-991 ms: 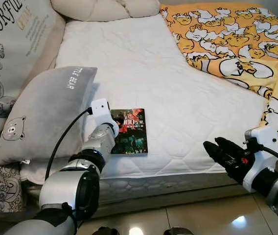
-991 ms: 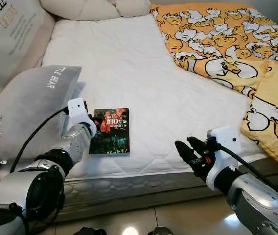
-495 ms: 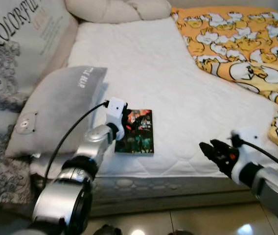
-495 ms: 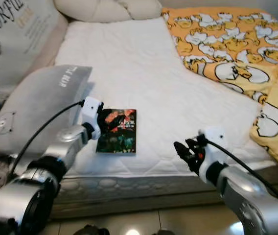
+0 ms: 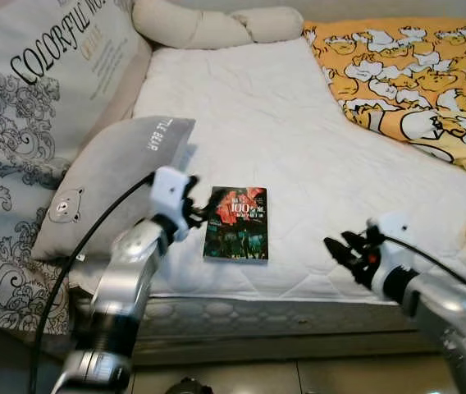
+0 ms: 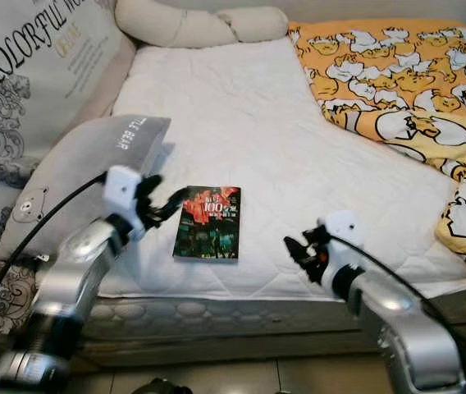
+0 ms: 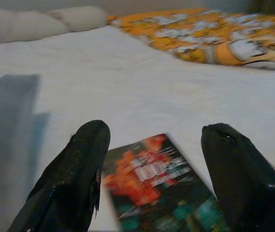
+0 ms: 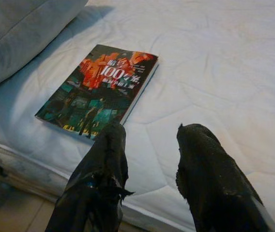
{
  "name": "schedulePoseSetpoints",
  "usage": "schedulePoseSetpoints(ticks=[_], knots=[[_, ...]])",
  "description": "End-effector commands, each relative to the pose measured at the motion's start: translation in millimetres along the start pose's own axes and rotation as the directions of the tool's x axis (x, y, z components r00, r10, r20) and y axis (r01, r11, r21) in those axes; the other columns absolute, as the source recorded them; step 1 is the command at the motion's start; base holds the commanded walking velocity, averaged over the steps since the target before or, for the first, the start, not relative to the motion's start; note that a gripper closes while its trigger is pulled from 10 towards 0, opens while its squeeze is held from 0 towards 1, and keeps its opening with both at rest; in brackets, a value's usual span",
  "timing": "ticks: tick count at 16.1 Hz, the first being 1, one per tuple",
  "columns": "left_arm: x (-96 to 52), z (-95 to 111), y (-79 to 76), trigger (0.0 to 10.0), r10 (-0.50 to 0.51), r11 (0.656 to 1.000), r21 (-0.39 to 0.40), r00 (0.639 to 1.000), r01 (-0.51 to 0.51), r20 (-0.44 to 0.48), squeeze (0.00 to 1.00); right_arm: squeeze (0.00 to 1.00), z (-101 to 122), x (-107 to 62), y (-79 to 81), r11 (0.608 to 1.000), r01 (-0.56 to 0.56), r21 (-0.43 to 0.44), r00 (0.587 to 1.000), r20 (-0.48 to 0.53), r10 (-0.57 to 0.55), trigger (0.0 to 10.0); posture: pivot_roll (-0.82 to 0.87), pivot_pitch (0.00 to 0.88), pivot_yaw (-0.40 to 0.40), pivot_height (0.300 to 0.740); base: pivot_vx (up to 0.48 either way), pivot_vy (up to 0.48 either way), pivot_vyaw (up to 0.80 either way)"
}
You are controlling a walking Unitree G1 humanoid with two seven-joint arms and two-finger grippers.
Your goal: Clean up the room
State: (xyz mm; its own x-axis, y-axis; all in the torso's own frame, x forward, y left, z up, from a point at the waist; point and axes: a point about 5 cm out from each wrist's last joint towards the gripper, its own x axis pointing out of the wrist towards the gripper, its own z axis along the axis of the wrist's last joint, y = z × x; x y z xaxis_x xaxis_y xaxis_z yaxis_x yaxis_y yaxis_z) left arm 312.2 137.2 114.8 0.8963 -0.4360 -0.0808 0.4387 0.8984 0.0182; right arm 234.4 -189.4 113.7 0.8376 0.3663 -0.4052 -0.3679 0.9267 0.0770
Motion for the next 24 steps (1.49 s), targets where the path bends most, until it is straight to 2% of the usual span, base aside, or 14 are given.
schedulePoseSetpoints(ticks=[1, 3, 6, 8, 12, 15, 17, 20, 21, 22, 24], knots=[[-16.9, 0, 0.3, 10.0, 0.051, 0.998, 0.046, 0.999, -0.050, -0.018, 0.00, 0.00, -7, 2.5, 4.5, 1.000, -0.014, -0.024, 1.000, 0.012, 0.014, 10.0, -0.07, 0.000, 0.087, 0.740, 0.000, 0.000, 0.00], [-33.9, 1, -3.3, 10.0, 0.074, 0.996, 0.057, 0.997, -0.073, -0.023, 0.00, 0.00, -15, 7.4, 4.5, 0.999, -0.009, -0.042, 1.000, 0.017, 0.009, 10.0, -0.06, 0.000, 0.089, 0.740, 0.000, 0.000, 0.40], [-52.8, 2, -2.4, 10.0, 0.125, 0.991, 0.047, 0.992, -0.124, -0.027, 0.00, 0.00, -19, 17.0, 1.3, 0.999, 0.001, -0.039, 1.000, 0.019, 0.000, 10.0, -0.03, 0.000, 0.078, 0.740, 0.084, 0.000, 0.80], [-62.7, 1, -4.9, 10.0, 0.128, 0.990, 0.061, 0.990, -0.124, -0.053, 0.00, 0.00, -24, 20.0, 0.2, 0.997, -0.015, -0.073, 1.000, 0.010, 0.015, 10.0, -0.01, 0.000, 0.067, 0.740, 0.296, 0.000, 0.80], [-67.0, 6, -4.7, 10.0, 0.141, 0.989, 0.058, 0.988, -0.138, -0.056, 0.00, 0.00, -27, 22.3, -3.3, 0.995, -0.026, -0.094, 1.000, -0.004, 0.026, 10.0, 0.02, 0.000, 0.045, 0.740, 0.305, 0.000, 0.20], [-74.2, 5, -3.7, 10.0, 0.171, 0.985, 0.046, 0.983, -0.168, -0.073, 0.00, 0.00, -20, 29.0, -5.3, 0.993, -0.056, -0.108, 0.998, 0.015, 0.058, 10.0, 0.05, 0.000, 0.023, 0.740, 0.301, 0.000, 0.00], [-77.5, 2, -1.0, 10.0, 0.189, 0.982, 0.021, 0.978, -0.188, -0.083, 0.00, 0.00, -17, 31.4, -4.1, 0.985, -0.088, -0.147, 0.996, 0.005, 0.090, 10.0, 0.05, 0.000, 0.010, 0.740, 0.000, 0.000, 0.00], [-81.8, 3, -0.8, 10.0, 0.136, 0.991, 0.010, 0.986, -0.136, -0.092, 0.00, 0.00, -17, 33.0, -2.6, 0.970, -0.147, -0.193, 0.989, -0.030, 0.144, 10.0, 0.06, 0.000, -0.006, 0.740, 0.000, 0.000, 0.00], [-84.9, 4, -2.7, 10.0, 0.074, 0.997, 0.014, 0.992, -0.073, -0.098, 0.00, 0.00, -16, 34.6, -1.9, 0.964, -0.178, -0.200, 0.984, -0.039, 0.173, 10.0, 0.07, 0.000, -0.010, 0.740, 0.000, 0.000, 0.00], [-90.8, 4, -5.6, 10.0, -0.029, 0.999, 0.020, 0.990, 0.032, -0.135, 0.00, 0.00, -15, 39.7, 0.1, 0.949, -0.233, -0.211, 0.972, -0.062, 0.225, 10.0, 0.08, 0.000, -0.012, 0.740, 0.000, 0.000, 0.00], [-94.4, 6, -6.2, 10.0, -0.101, 0.995, -0.009, 0.981, 0.101, -0.167, 0.00, 0.00, -14, 50.7, 3.6, 0.934, -0.277, -0.225, 0.961, -0.076, 0.266, 10.0, 0.08, 0.000, -0.003, 0.740, 0.000, 0.000, 0.00]])
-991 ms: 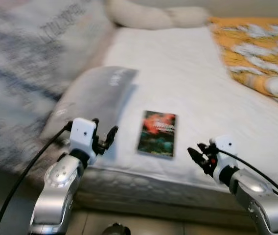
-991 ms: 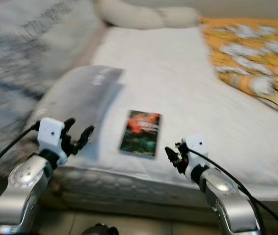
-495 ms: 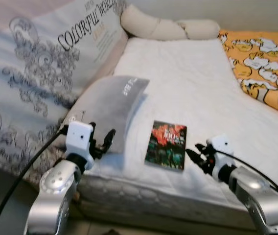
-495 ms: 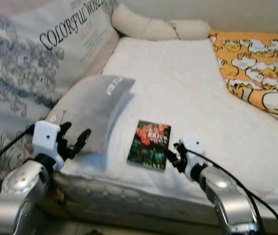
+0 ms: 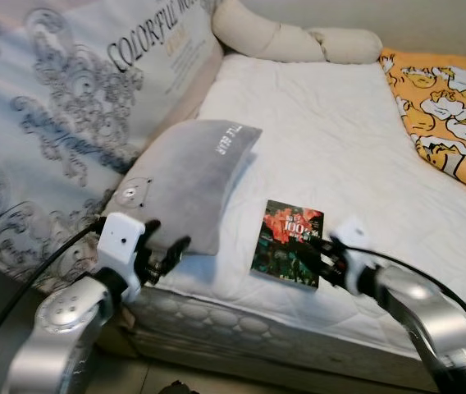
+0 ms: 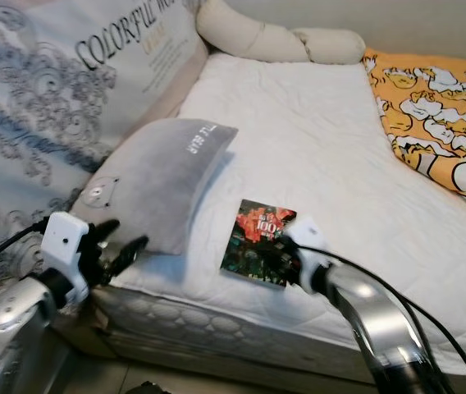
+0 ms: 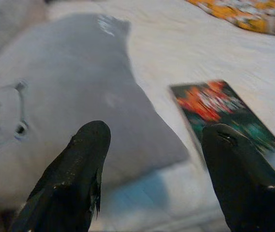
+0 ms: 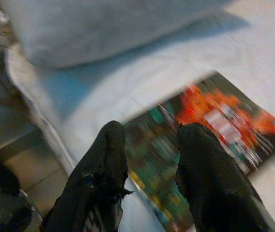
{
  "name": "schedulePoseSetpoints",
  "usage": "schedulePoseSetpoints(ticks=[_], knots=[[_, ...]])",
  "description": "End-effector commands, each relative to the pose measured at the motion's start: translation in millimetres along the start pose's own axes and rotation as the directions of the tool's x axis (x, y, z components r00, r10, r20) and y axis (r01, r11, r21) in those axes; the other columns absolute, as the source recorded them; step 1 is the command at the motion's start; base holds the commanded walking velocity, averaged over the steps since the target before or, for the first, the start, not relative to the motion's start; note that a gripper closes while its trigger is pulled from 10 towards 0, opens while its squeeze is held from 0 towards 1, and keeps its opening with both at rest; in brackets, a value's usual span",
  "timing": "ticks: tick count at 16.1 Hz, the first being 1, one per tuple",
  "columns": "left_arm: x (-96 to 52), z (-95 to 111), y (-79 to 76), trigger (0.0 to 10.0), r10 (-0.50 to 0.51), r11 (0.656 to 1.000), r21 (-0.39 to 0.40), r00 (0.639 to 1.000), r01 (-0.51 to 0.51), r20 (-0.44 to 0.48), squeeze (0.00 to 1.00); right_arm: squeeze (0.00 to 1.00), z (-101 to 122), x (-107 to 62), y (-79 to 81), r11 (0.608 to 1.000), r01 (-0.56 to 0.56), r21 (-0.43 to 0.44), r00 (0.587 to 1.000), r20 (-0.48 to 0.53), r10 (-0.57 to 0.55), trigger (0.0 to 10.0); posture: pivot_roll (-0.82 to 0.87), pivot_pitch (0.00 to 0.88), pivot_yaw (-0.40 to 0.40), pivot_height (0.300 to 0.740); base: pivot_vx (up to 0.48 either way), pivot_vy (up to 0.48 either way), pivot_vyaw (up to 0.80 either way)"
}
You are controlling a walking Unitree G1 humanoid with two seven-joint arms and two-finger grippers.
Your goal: Clean up the room
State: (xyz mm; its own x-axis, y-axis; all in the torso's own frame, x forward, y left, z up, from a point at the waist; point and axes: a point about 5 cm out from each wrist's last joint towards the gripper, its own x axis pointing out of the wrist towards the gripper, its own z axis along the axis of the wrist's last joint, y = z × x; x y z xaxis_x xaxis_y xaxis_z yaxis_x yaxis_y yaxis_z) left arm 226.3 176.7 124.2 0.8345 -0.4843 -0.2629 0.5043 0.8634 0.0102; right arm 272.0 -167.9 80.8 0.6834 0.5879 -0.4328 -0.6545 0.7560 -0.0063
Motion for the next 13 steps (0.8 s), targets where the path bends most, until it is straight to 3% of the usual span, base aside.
schedulePoseSetpoints(ticks=[1, 3, 4, 5, 6, 8, 9, 11, 12, 13], knots=[[-0.4, 6, -4.8, 10.0, -0.059, 0.998, 0.000, 0.998, 0.059, 0.000, 0.00, 0.00, -1, 9.0, 0.2, 0.999, -0.027, -0.029, 1.000, -0.012, 0.026, 10.0, 0.08, 0.000, 0.006, 0.740, 0.000, 0.000, 0.00], [-1.2, 7, -4.2, 10.0, -0.096, 0.995, 0.028, 0.995, 0.097, -0.036, 0.00, 0.00, -6, 29.9, 1.3, 0.995, -0.084, -0.058, 0.994, -0.069, 0.080, 10.0, 0.09, 0.000, 0.009, 0.740, 0.000, 0.000, 0.00], [-2.1, 8, -2.2, 10.0, -0.097, 0.994, 0.042, 0.994, 0.099, -0.058, 0.00, 0.35, -10, 39.6, 1.5, 0.992, -0.108, -0.067, 0.988, -0.122, 0.099, 10.0, 0.10, 0.000, 0.010, 0.740, 0.000, 0.000, 0.00], [-3.6, 8, -1.0, 10.0, -0.099, 0.994, 0.042, 0.992, 0.102, -0.073, 0.00, 0.56, -15, 47.3, 1.9, 0.991, -0.115, -0.064, 0.980, -0.173, 0.102, 10.0, 0.11, 0.000, 0.010, 0.740, 0.000, 0.000, 0.00], [-7.3, 9, -1.6, 10.0, -0.122, 0.991, 0.045, 0.988, 0.127, -0.099, 0.00, 0.00, -18, 54.5, 5.6, 0.987, -0.149, -0.055, 0.967, -0.217, 0.134, 10.0, 0.12, 0.000, 0.009, 0.740, 0.000, 0.000, 0.00], [-13.4, 9, -4.4, 10.0, -0.168, 0.983, 0.049, 0.976, 0.176, -0.136, 0.00, 0.00, -23, 61.9, 12.5, 0.974, -0.225, -0.041, 0.941, -0.270, 0.206, 10.0, 0.13, 0.000, 0.007, 0.740, 0.000, 0.000, 0.00], [-18.5, 7, -7.8, 10.0, -0.213, 0.973, 0.053, 0.961, 0.225, -0.174, 0.00, 0.00, -30, 63.5, 18.0, 0.955, -0.295, -0.031, 0.900, -0.346, 0.266, 10.0, 0.14, 0.000, 0.004, 0.740, 0.000, 0.000, 0.00], [-22.0, 5, -10.5, 10.0, -0.246, 0.963, 0.056, 0.947, 0.263, -0.207, 0.00, 0.00, -37, 63.0, 20.6, 0.941, -0.337, -0.023, 0.860, -0.415, 0.298, 10.0, 0.15, 0.000, 0.002, 0.740, 0.000, 0.000, 0.00], [-26.0, 3, -14.2, 10.0, -0.292, 0.948, 0.048, 0.923, 0.313, -0.251, 0.00, 0.00, -49, 60.4, 19.7, 0.929, -0.364, -0.068, 0.813, -0.510, 0.281, 10.0, 0.15, 0.000, 0.003, 0.740, 0.000, 0.000, 0.00], [-27.8, 2, -16.7, 10.0, -0.323, 0.937, 0.041, 0.906, 0.347, -0.273, 0.00, 0.00, -53, 59.9, 20.1, 0.929, -0.363, -0.069, 0.805, -0.526, 0.275, 10.0, 0.15, 0.000, 0.002, 0.740, 0.000, 0.000, 0.00]])
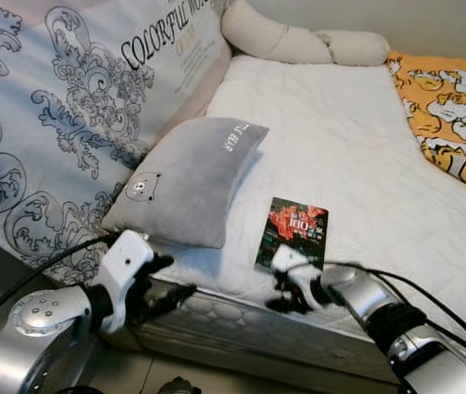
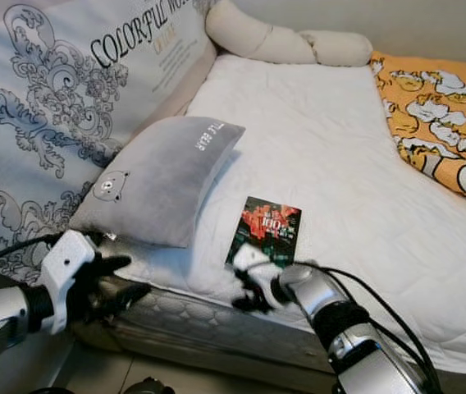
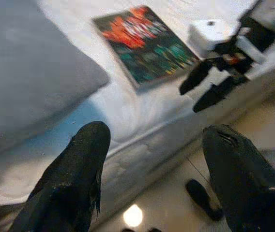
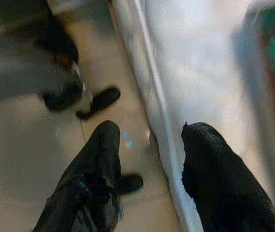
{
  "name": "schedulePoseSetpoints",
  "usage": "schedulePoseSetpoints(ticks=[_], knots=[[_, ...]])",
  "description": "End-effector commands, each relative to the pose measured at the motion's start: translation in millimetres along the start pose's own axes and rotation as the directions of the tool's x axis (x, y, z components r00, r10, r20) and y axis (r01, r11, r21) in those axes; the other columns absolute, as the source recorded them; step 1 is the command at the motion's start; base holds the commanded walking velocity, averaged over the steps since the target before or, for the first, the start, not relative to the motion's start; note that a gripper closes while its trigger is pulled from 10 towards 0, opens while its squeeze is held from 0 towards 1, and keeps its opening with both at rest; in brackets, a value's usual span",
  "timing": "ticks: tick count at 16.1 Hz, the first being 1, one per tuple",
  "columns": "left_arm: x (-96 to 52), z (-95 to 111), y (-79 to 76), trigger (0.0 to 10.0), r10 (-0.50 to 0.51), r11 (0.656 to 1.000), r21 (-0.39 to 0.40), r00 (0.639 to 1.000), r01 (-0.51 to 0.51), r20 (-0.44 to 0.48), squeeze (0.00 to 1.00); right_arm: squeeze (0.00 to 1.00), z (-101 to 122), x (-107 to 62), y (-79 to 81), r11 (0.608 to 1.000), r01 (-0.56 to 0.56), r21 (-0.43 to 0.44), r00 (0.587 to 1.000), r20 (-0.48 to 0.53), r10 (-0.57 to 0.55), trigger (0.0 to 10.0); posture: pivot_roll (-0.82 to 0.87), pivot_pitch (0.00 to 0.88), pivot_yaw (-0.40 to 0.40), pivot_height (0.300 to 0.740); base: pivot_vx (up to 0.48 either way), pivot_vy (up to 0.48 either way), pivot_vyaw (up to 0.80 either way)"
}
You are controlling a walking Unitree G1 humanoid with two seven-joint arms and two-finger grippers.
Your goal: Clean up the room
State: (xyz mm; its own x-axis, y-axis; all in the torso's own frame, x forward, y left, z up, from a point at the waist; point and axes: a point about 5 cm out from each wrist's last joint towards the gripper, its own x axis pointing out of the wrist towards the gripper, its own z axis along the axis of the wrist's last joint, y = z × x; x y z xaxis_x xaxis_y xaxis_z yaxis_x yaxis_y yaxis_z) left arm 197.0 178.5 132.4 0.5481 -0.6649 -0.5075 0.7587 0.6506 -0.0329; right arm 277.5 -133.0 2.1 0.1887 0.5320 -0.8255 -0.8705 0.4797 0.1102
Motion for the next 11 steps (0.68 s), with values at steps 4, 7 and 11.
schedulePoseSetpoints(ticks=[4, 7, 11], knots=[[0.4, -3, -12.0, 10.0, -0.113, 0.993, 0.027, 0.991, 0.116, -0.073, 0.00, 0.00, 1, 1.6, -10.4, 0.990, 0.138, -0.004, 0.990, -0.028, -0.138, 10.0, 0.14, 0.000, 0.011, 0.740, 0.000, 0.000, 0.00], [1.7, -3, -14.3, 10.0, -0.137, 0.989, 0.035, 0.986, 0.141, -0.094, 0.00, 0.00, 3, 0.5, -19.5, 0.960, 0.279, -0.013, 0.960, -0.021, -0.279, 10.0, 0.14, 0.000, 0.010, 0.740, 0.000, 0.000, 0.00], [3.1, -3, -14.9, 10.0, -0.144, 0.988, 0.037, 0.985, 0.148, -0.098, 0.00, 0.00, 14, -2.3, -27.4, 0.929, 0.371, -0.004, 0.928, 0.047, -0.370, 10.0, 0.14, 0.000, 0.004, 0.740, 0.000, 0.000, 0.00]])
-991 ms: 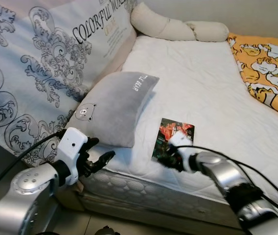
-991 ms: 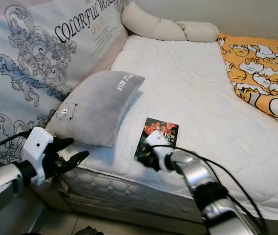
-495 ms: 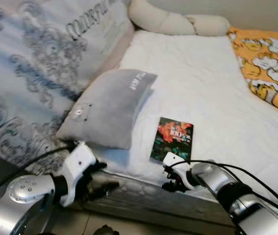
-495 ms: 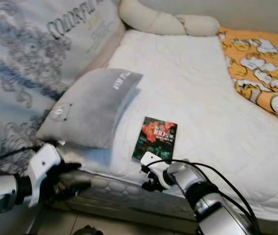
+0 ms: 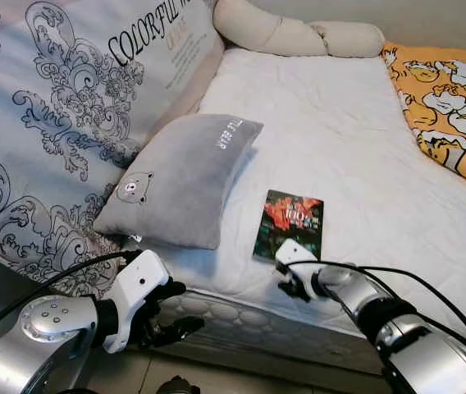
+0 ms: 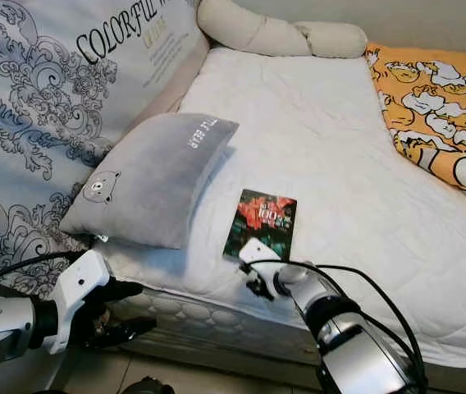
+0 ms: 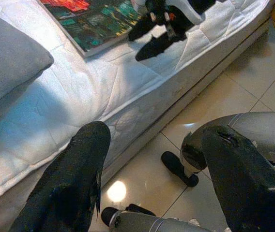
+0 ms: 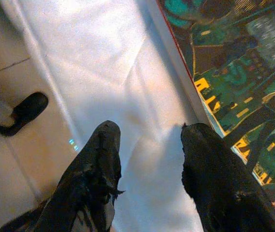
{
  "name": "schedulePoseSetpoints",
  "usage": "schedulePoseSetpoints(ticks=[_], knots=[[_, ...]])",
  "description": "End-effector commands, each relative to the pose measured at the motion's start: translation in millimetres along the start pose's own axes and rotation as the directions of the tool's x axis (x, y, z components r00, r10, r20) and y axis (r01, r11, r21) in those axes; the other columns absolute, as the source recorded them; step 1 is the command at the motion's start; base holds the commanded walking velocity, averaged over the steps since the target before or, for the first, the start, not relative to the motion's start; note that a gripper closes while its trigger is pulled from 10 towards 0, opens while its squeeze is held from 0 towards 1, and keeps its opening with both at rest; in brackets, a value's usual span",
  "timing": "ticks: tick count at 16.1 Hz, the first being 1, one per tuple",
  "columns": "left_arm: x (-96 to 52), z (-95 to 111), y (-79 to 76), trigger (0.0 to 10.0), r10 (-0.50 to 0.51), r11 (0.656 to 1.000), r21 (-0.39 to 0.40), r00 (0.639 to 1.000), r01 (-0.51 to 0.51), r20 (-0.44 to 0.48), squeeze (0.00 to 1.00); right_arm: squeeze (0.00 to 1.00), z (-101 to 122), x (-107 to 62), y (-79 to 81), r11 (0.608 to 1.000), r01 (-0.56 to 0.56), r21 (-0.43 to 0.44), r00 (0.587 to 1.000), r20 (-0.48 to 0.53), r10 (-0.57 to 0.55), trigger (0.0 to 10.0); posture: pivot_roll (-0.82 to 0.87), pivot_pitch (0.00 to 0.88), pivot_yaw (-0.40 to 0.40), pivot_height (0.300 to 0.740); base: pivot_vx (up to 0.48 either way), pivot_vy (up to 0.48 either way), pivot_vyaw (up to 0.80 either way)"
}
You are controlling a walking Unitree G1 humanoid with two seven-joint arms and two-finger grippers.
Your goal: Clean up the room
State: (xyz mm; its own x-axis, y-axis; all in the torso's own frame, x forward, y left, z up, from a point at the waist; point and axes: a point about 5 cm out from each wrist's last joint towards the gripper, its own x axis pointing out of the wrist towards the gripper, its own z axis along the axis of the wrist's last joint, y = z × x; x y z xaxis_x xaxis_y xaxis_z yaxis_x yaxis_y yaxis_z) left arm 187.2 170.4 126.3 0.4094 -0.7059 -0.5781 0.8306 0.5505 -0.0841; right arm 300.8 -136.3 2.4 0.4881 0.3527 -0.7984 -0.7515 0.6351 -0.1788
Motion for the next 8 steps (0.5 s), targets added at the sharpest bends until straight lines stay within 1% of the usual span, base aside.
schedulePoseSetpoints(ticks=[1, 3, 6, 8], knots=[[0.5, 3.0, -2.7, 10.0, -0.014, 1.000, 0.020, 1.000, 0.014, -0.003, 0.00, 0.00, 6.7, -2.6, -8.9, 0.999, 0.049, -0.010, 0.999, 0.023, -0.049, 10.0, 0.14, 0.000, 0.001, 0.740, 0.000, 0.000, 0.00], [1.3, 2.6, -3.8, 10.0, -0.014, 1.000, 0.017, 1.000, 0.014, 0.000, 0.00, 0.00, 8.2, -3.2, -12.4, 0.997, 0.080, -0.003, 0.996, 0.033, -0.080, 10.0, 0.14, 0.000, -0.002, 0.740, 0.000, 0.000, 0.00], [0.2, 4.1, -5.2, 10.0, -0.004, 1.000, -0.008, 0.999, 0.004, 0.033, 0.00, 0.00, 12.5, -3.5, -9.4, 1.000, 0.026, 0.001, 0.997, 0.071, -0.026, 10.0, 0.14, 0.000, -0.014, 0.740, 0.000, 0.000, 0.00], [-7.6, 7.6, -2.8, 10.0, 0.022, 0.996, -0.086, 0.994, -0.012, 0.108, 0.00, 0.00, 13.3, -11.9, -12.6, 0.998, -0.041, 0.050, 0.988, 0.152, 0.033, 10.0, 0.14, 0.000, -0.022, 0.740, 0.000, 0.000, 0.00]])
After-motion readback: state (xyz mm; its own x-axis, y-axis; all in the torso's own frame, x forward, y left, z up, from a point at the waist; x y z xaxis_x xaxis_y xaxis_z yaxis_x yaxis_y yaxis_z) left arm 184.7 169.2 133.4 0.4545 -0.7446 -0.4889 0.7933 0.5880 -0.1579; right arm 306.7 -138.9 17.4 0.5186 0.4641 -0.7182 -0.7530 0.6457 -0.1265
